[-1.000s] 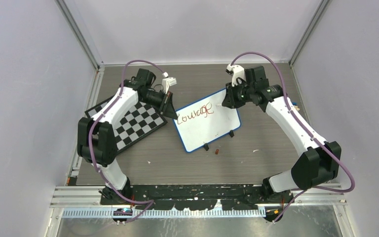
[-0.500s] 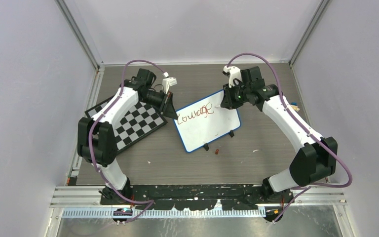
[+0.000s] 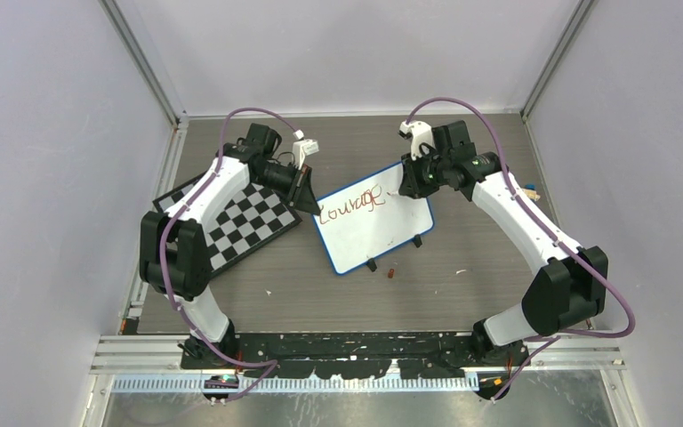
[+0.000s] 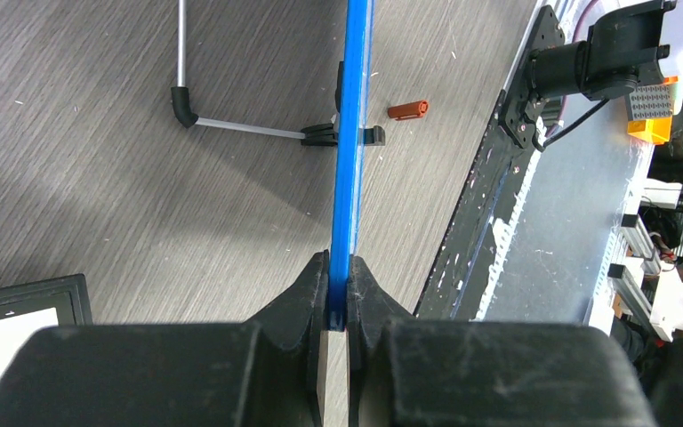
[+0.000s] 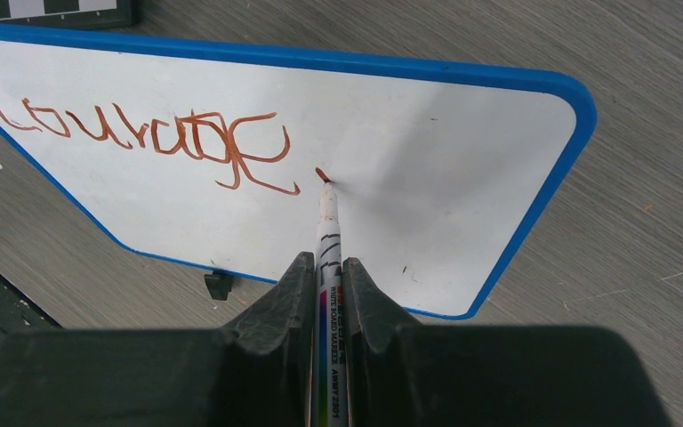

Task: Write a sentence on the whiteboard

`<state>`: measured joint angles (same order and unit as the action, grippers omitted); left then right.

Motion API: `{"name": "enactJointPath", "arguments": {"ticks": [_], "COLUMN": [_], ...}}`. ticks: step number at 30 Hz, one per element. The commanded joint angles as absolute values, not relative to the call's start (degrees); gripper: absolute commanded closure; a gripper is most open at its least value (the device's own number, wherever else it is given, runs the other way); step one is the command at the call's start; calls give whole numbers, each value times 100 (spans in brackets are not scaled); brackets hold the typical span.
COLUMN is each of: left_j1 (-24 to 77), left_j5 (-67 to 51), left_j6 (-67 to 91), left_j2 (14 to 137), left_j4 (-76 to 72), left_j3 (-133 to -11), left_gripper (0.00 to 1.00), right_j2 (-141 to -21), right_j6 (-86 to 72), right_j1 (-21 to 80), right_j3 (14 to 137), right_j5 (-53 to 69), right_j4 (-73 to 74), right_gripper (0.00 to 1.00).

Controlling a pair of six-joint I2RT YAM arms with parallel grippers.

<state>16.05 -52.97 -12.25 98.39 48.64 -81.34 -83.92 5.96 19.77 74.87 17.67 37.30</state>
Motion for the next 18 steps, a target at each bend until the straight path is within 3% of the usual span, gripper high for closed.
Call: {"name": "enactJointPath", "arguments": {"ticks": [1, 18], "left_j1": [1617, 1635], "left_j5": [-5206, -5186], "left_j6": [-1265, -1267], "left_j2": [9767, 9766], "left_j4": [4825, 4819], "left_j3": [-8288, -8310], "left_gripper": [100, 100], "right_j2": [-8266, -8383], "right_j6": [781, 694], "right_j1": [1992, 1984], "right_j3": [7450, 7976], "right_j5": [1518, 1468], "right_j4": [3647, 3604], "right_gripper": [100, 100]}}
